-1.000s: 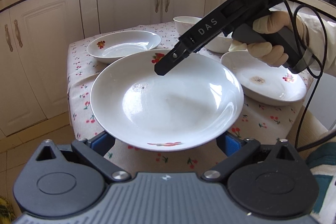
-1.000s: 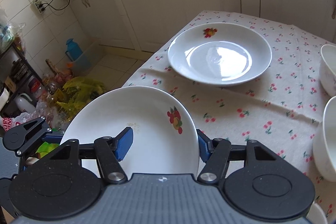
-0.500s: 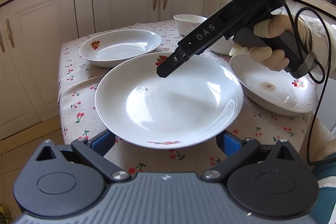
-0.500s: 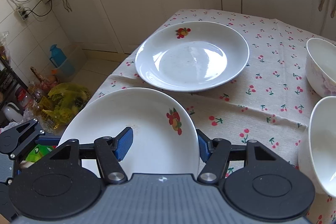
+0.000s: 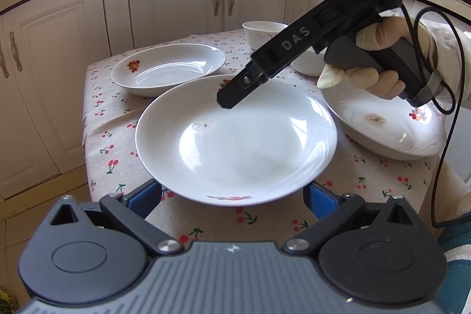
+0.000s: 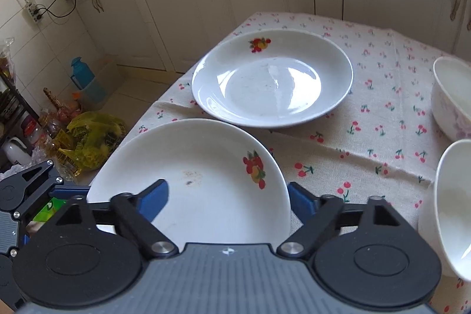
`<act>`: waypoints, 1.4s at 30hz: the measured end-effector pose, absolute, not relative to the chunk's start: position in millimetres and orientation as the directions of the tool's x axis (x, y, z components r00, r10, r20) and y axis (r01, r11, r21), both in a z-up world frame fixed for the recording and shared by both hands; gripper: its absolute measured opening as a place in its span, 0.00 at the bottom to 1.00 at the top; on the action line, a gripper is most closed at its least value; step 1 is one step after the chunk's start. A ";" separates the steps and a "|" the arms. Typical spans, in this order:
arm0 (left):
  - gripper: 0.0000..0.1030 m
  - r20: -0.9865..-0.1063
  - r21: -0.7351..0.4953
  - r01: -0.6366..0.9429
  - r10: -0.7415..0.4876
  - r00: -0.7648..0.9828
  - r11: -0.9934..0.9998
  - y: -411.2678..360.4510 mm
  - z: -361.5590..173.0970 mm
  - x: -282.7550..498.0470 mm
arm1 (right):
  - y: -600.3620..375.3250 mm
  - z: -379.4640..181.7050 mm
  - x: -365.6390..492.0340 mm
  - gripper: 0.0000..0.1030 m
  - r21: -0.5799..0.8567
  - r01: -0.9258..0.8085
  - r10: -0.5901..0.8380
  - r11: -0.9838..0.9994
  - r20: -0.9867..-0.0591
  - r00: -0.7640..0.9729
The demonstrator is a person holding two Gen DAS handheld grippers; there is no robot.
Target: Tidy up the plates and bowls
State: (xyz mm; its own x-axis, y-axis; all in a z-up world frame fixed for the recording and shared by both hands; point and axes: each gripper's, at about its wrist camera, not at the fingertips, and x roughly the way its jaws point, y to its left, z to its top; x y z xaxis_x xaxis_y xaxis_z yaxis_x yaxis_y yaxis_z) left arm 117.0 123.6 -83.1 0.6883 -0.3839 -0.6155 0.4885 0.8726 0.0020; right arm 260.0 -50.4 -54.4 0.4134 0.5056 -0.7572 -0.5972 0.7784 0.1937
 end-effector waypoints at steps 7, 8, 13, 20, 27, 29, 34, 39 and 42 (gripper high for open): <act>0.99 -0.597 0.018 0.402 -0.313 0.739 0.915 130.5 -64.4 94.9 | -65.1 -22.1 225.0 1.00 0.104 -0.625 0.502 0.774 -0.701 0.506; 0.99 -0.590 0.019 0.381 -0.298 0.750 0.924 131.3 -60.2 90.7 | -69.6 -17.0 216.6 1.00 0.088 -0.626 0.501 0.775 -0.690 0.523; 0.99 -0.598 0.019 0.286 -0.219 0.771 0.958 125.9 -48.5 75.8 | -96.5 -4.8 174.0 1.00 0.027 -0.623 0.487 0.782 -0.651 0.582; 0.99 -0.588 -0.038 0.209 -0.192 0.786 0.977 104.5 -45.8 53.7 | -144.9 -13.6 121.3 1.00 -0.003 -0.575 0.439 0.818 -0.642 0.629; 0.99 -0.587 -0.094 0.178 -0.199 0.785 0.980 75.9 -44.7 46.3 | -184.2 -29.5 74.7 1.00 -0.026 -0.531 0.403 0.847 -0.620 0.673; 0.99 -0.595 -0.071 0.188 -0.193 0.780 0.980 64.1 -44.8 44.1 | -194.6 -34.7 64.9 1.00 -0.029 -0.520 0.392 0.854 -0.621 0.679; 0.99 -0.588 -0.047 0.229 -0.212 0.780 0.972 44.1 -38.8 40.0 | -213.4 -43.9 50.5 1.00 -0.023 -0.503 0.380 0.864 -0.624 0.682; 0.99 -0.590 -0.028 0.263 -0.229 0.774 0.964 29.6 -34.4 43.5 | -224.1 -55.8 41.6 1.00 -0.024 -0.503 0.373 0.864 -0.638 0.673; 0.99 -0.598 -0.032 0.303 -0.262 0.757 0.952 22.7 -32.7 50.1 | -224.8 -61.5 42.6 1.00 -0.028 -0.507 0.371 0.862 -0.646 0.667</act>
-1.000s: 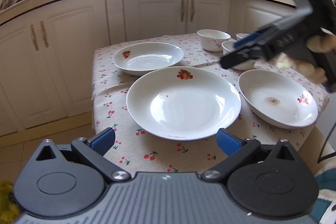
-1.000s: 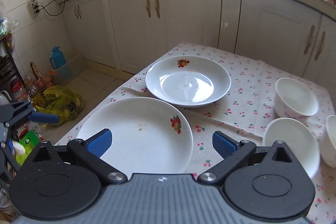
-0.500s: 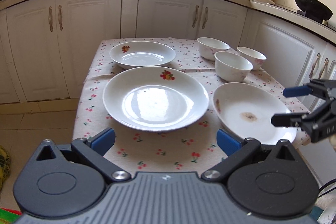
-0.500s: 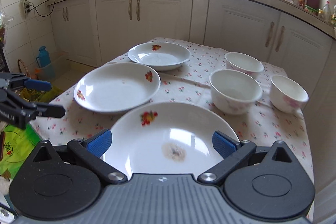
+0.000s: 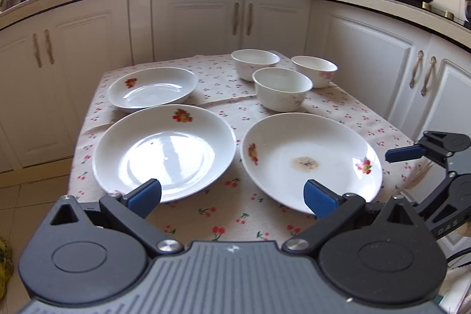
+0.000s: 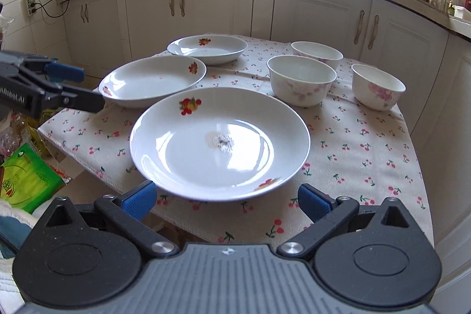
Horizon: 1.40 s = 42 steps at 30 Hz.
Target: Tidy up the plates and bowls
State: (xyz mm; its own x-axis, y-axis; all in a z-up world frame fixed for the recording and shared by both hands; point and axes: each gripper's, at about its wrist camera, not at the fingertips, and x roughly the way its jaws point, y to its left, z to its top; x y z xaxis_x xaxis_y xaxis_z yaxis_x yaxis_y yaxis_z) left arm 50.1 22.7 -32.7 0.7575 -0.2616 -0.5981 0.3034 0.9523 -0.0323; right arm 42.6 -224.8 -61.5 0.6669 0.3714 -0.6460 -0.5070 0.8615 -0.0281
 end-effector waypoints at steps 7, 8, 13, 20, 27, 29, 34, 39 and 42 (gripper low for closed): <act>0.99 -0.633 0.022 0.383 -0.284 0.720 0.923 3.5 -30.4 71.6 | -218.3 -72.0 50.7 1.00 -0.027 -0.534 0.386 0.845 -0.659 0.645; 0.99 -0.638 0.025 0.395 -0.289 0.714 0.919 1.5 -30.3 74.9 | -217.6 -73.5 52.1 1.00 -0.030 -0.536 0.385 0.844 -0.662 0.643; 0.99 -0.671 0.007 0.454 -0.332 0.663 0.891 -7.8 -29.2 97.4 | -215.1 -76.3 59.2 1.00 -0.029 -0.551 0.391 0.834 -0.672 0.628; 0.99 -0.732 0.012 0.561 -0.375 0.569 0.828 -29.9 -32.2 129.9 | -210.7 -79.9 66.9 1.00 -0.041 -0.569 0.391 0.821 -0.686 0.613; 0.99 -0.795 -0.015 0.637 -0.396 0.460 0.771 -48.4 -39.4 164.0 | -209.6 -83.5 70.9 1.00 -0.035 -0.579 0.399 0.815 -0.692 0.602; 0.99 -0.803 -0.029 0.646 -0.402 0.439 0.763 -51.0 -39.6 172.7 | -209.8 -83.6 71.6 1.00 -0.030 -0.580 0.402 0.814 -0.692 0.600; 0.98 -0.820 -0.048 0.679 -0.418 0.392 0.732 -60.5 -40.5 190.2 | -210.7 -84.5 72.2 1.00 -0.018 -0.581 0.409 0.814 -0.692 0.595; 0.97 -0.845 -0.052 0.710 -0.410 0.344 0.702 -69.8 -45.7 203.6 | -210.4 -84.7 73.3 1.00 -0.018 -0.582 0.411 0.813 -0.690 0.596; 0.95 -0.858 -0.067 0.728 -0.412 0.307 0.682 -73.0 -48.5 207.9 | -210.0 -84.9 72.3 1.00 -0.019 -0.577 0.406 0.817 -0.690 0.599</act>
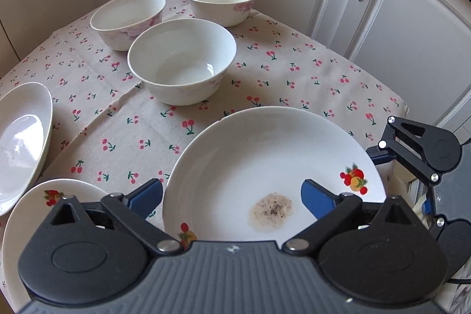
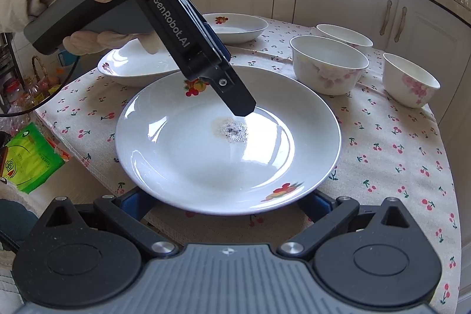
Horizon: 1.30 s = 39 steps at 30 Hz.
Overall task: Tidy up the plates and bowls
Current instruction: 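Grasp the rim of the stained white plate with the left gripper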
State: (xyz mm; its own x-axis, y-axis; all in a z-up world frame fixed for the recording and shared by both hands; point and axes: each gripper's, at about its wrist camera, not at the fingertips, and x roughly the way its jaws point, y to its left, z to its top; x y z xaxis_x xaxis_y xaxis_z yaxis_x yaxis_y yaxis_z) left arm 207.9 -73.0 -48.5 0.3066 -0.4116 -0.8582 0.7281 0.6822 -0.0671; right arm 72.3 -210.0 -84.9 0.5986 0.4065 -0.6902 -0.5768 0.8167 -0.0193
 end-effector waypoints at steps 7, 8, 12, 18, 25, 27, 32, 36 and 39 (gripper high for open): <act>0.92 -0.887 -0.118 0.742 -0.406 0.219 0.660 -74.5 -53.6 220.9 | -209.1 -84.7 72.1 1.00 -0.020 -0.571 0.401 0.820 -0.692 0.601; 0.92 -0.891 -0.126 0.745 -0.404 0.205 0.655 -74.8 -53.9 222.7 | -209.0 -84.7 72.3 1.00 -0.021 -0.570 0.400 0.821 -0.692 0.601; 0.92 -0.906 -0.148 0.763 -0.396 0.150 0.629 -76.8 -54.8 229.3 | -208.4 -84.4 71.8 1.00 -0.028 -0.567 0.393 0.824 -0.693 0.605; 0.92 -0.923 -0.185 0.778 -0.377 0.071 0.600 -80.7 -55.5 240.0 | -207.7 -83.8 71.5 1.00 -0.024 -0.551 0.380 0.834 -0.699 0.606; 0.92 -0.936 -0.194 0.797 -0.351 0.024 0.571 -88.2 -62.2 243.7 | -206.0 -83.2 69.1 1.00 -0.036 -0.541 0.365 0.840 -0.700 0.614; 0.92 -0.937 -0.197 0.799 -0.348 0.017 0.568 -89.3 -64.7 244.7 | -205.8 -82.8 69.1 1.00 -0.040 -0.541 0.363 0.840 -0.701 0.614; 0.92 -0.932 -0.215 0.797 -0.364 0.006 0.565 -89.9 -64.6 246.2 | -206.6 -82.0 71.8 1.00 -0.029 -0.543 0.365 0.839 -0.710 0.602; 0.92 -0.927 -0.228 0.796 -0.376 0.000 0.561 -88.3 -63.5 246.3 | -206.4 -81.3 72.9 1.00 -0.031 -0.544 0.362 0.838 -0.714 0.599; 0.92 -0.923 -0.230 0.795 -0.384 0.004 0.561 -87.3 -62.1 244.9 | -206.0 -80.6 73.1 1.00 -0.030 -0.543 0.359 0.839 -0.720 0.594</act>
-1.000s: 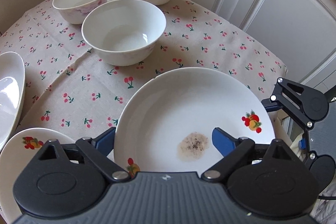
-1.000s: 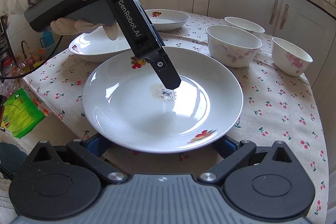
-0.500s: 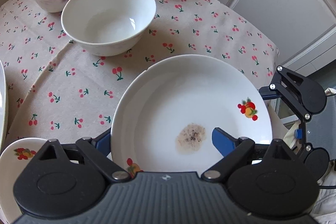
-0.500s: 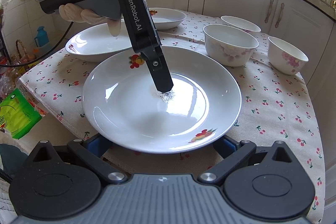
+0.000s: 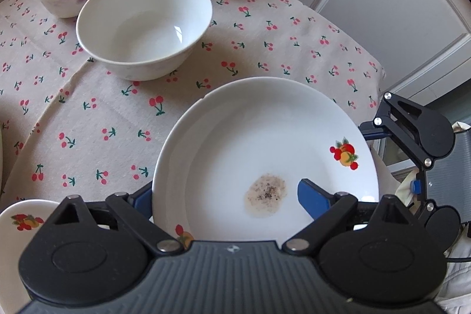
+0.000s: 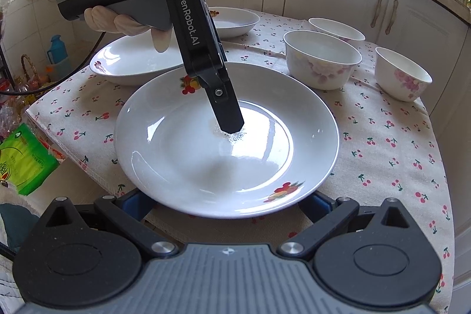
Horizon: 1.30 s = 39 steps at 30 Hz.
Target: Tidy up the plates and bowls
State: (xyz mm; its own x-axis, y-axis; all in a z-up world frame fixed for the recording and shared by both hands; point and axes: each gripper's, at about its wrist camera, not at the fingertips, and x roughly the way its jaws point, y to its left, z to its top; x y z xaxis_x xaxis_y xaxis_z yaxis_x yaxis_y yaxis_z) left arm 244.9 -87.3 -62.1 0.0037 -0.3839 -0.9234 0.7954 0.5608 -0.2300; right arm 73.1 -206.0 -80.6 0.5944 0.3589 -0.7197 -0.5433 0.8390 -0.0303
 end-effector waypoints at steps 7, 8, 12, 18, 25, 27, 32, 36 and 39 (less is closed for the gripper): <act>0.92 -0.913 -0.238 0.800 -0.408 0.009 0.551 -84.2 -54.8 243.4 | -205.8 -78.6 72.2 1.00 -0.038 -0.541 0.346 0.840 -0.730 0.590; 0.92 -0.913 -0.236 0.801 -0.407 0.010 0.550 -84.0 -54.3 243.3 | -205.7 -77.5 71.9 1.00 -0.041 -0.542 0.345 0.840 -0.729 0.591; 0.92 -0.910 -0.236 0.801 -0.414 0.016 0.550 -80.7 -51.6 242.6 | -203.9 -71.4 71.4 1.00 -0.047 -0.547 0.345 0.836 -0.729 0.591; 0.92 -0.896 -0.237 0.782 -0.441 0.053 0.576 -65.5 -39.8 242.6 | -198.0 -56.4 77.7 1.00 -0.051 -0.568 0.361 0.821 -0.724 0.587; 0.92 -0.881 -0.218 0.751 -0.456 0.122 0.623 -30.4 -18.5 246.1 | -177.3 -38.5 95.3 1.00 -0.054 -0.623 0.407 0.780 -0.714 0.571; 0.92 -0.880 -0.211 0.736 -0.453 0.144 0.644 -17.1 -15.1 247.6 | -168.4 -35.9 100.6 1.00 -0.061 -0.641 0.418 0.765 -0.710 0.567; 0.92 -0.874 -0.211 0.691 -0.450 0.183 0.692 19.2 -11.8 251.4 | -141.5 -33.2 114.3 1.00 -0.053 -0.686 0.456 0.726 -0.710 0.537; 0.92 -0.872 -0.222 0.653 -0.447 0.199 0.724 45.9 -15.8 254.9 | -122.7 -35.8 125.8 1.00 -0.030 -0.714 0.479 0.700 -0.721 0.500; 0.92 -0.871 -0.231 0.631 -0.447 0.206 0.741 61.0 -21.3 258.0 | -108.5 -37.5 132.0 1.00 -0.031 -0.729 0.480 0.684 -0.733 0.482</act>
State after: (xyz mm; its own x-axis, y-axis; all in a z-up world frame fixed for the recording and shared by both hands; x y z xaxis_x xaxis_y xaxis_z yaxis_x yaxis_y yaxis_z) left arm 258.0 61.0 -21.3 0.2059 -0.4467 -0.8707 0.6312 0.7405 -0.2306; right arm 132.0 -108.5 -37.5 0.4820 0.4801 -0.7329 -0.7288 0.6840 -0.0312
